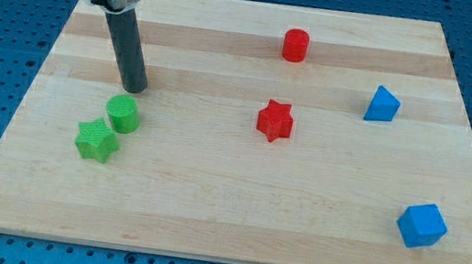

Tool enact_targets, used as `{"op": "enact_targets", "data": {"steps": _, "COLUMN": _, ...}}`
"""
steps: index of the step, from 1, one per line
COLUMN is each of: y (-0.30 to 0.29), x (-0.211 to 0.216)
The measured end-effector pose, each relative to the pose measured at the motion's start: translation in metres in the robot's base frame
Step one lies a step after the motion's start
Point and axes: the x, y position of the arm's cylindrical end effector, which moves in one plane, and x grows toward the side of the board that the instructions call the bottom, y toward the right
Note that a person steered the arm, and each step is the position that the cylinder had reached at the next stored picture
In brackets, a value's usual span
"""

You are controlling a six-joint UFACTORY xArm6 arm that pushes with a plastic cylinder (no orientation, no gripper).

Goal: Move the heart towards the center left side

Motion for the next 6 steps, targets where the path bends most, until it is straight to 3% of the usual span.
{"op": "enact_targets", "data": {"steps": 2, "y": 0.066, "x": -0.014}}
{"op": "enact_targets", "data": {"steps": 3, "y": 0.029, "x": -0.061}}
{"op": "enact_targets", "data": {"steps": 5, "y": 0.010, "x": -0.059}}
{"op": "enact_targets", "data": {"steps": 6, "y": -0.022, "x": -0.037}}
